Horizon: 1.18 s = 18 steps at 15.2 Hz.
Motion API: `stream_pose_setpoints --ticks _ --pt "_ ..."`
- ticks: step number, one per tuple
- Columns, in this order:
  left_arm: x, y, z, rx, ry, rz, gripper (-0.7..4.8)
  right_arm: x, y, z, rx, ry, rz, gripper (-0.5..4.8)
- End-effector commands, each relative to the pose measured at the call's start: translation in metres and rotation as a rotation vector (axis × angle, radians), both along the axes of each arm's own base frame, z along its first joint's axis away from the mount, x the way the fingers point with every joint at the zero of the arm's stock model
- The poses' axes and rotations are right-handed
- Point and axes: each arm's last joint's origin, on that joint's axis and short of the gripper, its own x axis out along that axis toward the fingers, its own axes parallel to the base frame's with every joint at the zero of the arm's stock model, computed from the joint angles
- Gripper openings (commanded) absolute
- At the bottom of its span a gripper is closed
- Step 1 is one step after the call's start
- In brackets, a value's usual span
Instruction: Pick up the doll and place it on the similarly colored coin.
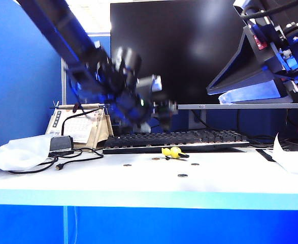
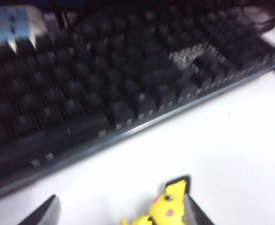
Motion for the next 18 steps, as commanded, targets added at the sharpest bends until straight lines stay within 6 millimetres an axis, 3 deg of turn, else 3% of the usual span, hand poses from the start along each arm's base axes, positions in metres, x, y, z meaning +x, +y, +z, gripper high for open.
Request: stream_pose_setpoints --ticks 1,2,3,5,6,8,9,11,14,16,18 --pt "-0.010 0.005 0.036 0.001 0.008 -0.008 2.05 0.001 0.001 0.005 0.019 -0.034 0.006 2.12" --pt "-0.014 0.007 0.043 0.014 0.036 -0.025 0.35 0.000 0.001 0.006 0.025 -0.036 0.003 2.12" --pt "-0.022 0.012 0.052 0.053 0.099 -0.021 -0.06 -0.001 0.000 0.010 0.044 -0.048 -0.015 2.11" --pt "-0.039 0.023 0.070 0.091 0.108 -0.013 -0.06 -0.006 -0.005 0.022 0.064 -0.107 -0.076 1.91" --pt "-0.054 0.033 0.084 0.072 0.050 0.019 -0.06 -0.011 -0.009 0.031 0.080 -0.151 -0.140 1.53" --pt "-0.090 0.057 0.114 0.013 -0.047 0.062 -0.06 -0.023 -0.023 0.049 0.133 -0.222 -0.241 1.34" --pt "-0.124 0.082 0.135 -0.006 -0.092 0.096 -0.06 -0.038 -0.035 0.060 0.146 -0.275 -0.315 1.34" --pt "-0.182 0.117 0.148 -0.038 -0.146 0.103 -0.06 -0.065 -0.056 0.063 0.085 -0.295 -0.489 1.34" --pt "-0.254 0.159 0.134 -0.097 -0.166 0.134 -0.06 -0.094 -0.069 0.056 0.046 -0.258 -0.617 1.34" --pt "-0.298 0.185 0.098 -0.093 -0.139 0.165 -0.06 -0.110 -0.075 0.033 0.100 -0.236 -0.696 1.35" --pt "-0.319 0.199 0.073 -0.146 -0.115 0.238 -0.06 -0.116 -0.078 0.013 0.205 -0.187 -0.802 1.35"
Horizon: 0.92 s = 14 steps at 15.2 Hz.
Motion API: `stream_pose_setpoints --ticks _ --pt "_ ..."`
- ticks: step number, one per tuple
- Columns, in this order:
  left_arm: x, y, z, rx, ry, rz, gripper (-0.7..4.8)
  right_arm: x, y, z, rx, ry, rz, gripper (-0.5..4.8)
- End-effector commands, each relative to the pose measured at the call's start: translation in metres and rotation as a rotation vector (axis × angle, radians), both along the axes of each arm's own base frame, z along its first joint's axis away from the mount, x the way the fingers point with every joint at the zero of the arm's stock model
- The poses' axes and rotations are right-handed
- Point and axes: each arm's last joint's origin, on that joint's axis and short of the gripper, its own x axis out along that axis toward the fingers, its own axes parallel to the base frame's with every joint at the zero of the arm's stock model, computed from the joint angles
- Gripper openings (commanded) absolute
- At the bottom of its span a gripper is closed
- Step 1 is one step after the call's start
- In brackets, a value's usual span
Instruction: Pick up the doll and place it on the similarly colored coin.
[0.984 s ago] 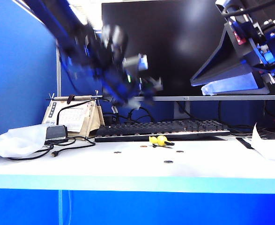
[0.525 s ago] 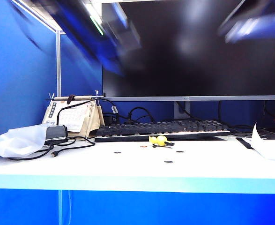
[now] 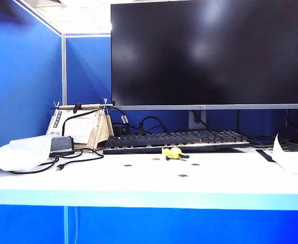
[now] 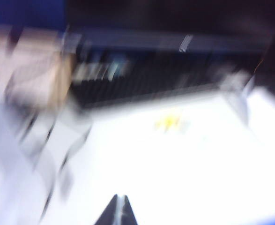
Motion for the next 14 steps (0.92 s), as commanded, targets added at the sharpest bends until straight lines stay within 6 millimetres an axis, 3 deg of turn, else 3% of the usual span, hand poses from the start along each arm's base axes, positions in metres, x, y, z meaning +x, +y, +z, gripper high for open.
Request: stream_pose_setpoints --ticks 1,4,8,14 --pt "-0.022 0.015 -0.027 -0.094 0.016 0.089 -0.06 -0.001 -0.004 -0.022 0.154 0.067 -0.148 1.36" --pt "-0.042 0.030 -0.068 -0.106 -0.037 0.194 -0.05 0.004 -0.004 -0.043 0.116 0.131 -0.201 1.36" --pt "-0.050 0.035 -0.110 -0.064 0.080 0.225 -0.05 0.007 -0.004 -0.063 0.094 0.206 -0.220 1.39" --pt "-0.049 0.035 -0.110 -0.065 0.078 0.219 -0.05 0.006 -0.004 -0.068 0.077 0.255 -0.227 1.39"
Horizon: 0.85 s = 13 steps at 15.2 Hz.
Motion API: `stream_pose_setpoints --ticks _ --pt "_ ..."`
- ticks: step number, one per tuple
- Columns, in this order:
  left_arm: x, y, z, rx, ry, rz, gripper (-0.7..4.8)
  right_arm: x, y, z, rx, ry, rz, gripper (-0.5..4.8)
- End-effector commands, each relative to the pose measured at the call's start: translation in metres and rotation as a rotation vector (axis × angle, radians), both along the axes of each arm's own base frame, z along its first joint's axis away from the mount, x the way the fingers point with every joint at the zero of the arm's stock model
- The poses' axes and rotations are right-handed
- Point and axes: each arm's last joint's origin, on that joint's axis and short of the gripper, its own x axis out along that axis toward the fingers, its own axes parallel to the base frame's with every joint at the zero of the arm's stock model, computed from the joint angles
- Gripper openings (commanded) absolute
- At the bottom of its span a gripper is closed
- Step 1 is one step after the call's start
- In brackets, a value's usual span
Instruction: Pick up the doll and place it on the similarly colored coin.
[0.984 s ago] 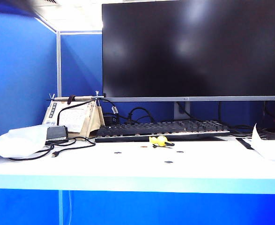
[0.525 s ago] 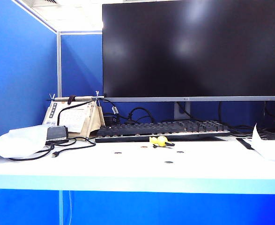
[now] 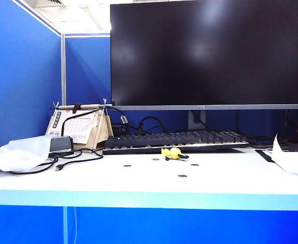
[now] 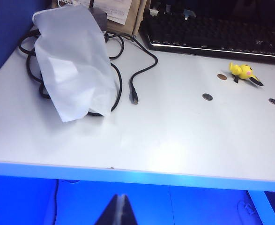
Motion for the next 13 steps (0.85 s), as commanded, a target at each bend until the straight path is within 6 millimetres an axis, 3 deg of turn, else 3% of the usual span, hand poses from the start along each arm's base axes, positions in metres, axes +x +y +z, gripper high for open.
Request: stream_pose_setpoints --ticks 1,13 --pt "0.0001 -0.0001 -0.0013 0.003 0.006 -0.004 -0.05 0.0002 0.0000 0.0018 0.003 -0.015 -0.002 1.39" --pt "-0.0022 -0.0039 -0.0024 0.038 0.032 -0.172 -0.02 0.0002 0.0000 0.0017 0.003 -0.015 -0.002 1.39"
